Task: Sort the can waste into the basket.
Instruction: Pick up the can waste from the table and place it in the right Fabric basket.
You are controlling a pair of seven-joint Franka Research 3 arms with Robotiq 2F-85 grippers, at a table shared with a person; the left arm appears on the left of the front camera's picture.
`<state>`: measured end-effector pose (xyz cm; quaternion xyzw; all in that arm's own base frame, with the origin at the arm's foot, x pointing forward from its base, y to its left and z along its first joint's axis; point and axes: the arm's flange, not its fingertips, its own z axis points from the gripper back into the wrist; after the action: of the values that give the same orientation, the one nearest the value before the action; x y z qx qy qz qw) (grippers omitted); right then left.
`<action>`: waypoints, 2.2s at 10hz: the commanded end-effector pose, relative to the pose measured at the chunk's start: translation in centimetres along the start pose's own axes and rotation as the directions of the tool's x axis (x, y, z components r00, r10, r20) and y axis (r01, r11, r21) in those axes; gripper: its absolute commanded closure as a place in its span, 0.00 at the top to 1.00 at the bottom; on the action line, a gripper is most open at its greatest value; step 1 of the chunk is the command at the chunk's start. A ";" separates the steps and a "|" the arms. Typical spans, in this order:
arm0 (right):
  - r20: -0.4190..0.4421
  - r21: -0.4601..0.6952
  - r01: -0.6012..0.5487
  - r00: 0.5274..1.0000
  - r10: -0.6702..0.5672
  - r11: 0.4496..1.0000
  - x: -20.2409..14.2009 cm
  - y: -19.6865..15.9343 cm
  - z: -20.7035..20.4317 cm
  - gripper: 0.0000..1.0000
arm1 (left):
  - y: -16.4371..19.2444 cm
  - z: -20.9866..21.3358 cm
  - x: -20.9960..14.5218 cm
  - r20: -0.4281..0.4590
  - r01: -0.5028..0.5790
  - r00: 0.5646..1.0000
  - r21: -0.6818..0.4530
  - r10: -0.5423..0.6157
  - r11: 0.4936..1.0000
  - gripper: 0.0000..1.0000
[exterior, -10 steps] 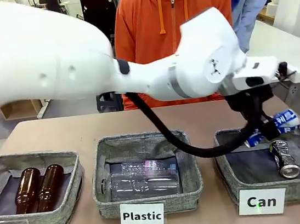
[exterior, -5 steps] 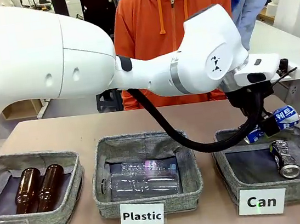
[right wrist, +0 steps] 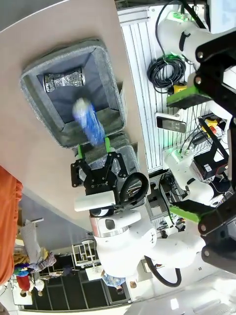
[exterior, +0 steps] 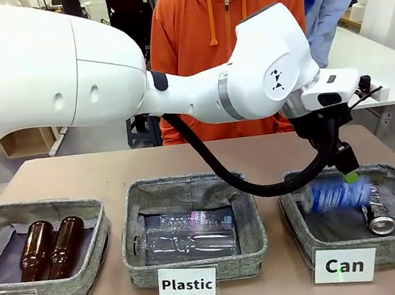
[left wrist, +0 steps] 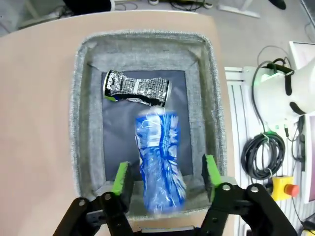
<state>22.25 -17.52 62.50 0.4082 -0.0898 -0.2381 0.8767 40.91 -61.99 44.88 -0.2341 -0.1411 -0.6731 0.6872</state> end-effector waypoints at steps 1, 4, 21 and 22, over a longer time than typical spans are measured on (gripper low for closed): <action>0.002 0.012 0.014 1.000 -0.014 1.000 -0.1 0.1 0.1 1.00 | -0.2 0.7 0.0 0.019 0.019 1.000 -0.036 -0.018 0.999 1.00; 0.002 0.012 0.014 1.000 -0.014 1.000 -0.1 0.1 0.1 1.00 | -0.2 1.0 0.0 0.035 0.010 0.999 -0.039 -0.009 0.999 1.00; -0.217 0.474 -0.131 0.941 0.260 0.870 3.5 4.2 -33.5 1.00 | 2.2 34.3 -51.5 0.451 -0.596 0.287 -0.606 0.845 0.526 1.00; -0.186 0.493 -0.099 0.959 0.216 0.865 4.4 2.8 -33.3 1.00 | 1.3 32.8 -54.9 0.484 -0.548 0.277 -0.630 0.830 0.550 1.00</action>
<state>38.40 4.90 43.63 0.6184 -0.0390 -0.0838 0.7804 43.37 1.81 46.11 -0.6114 -0.1546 -0.1387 0.7635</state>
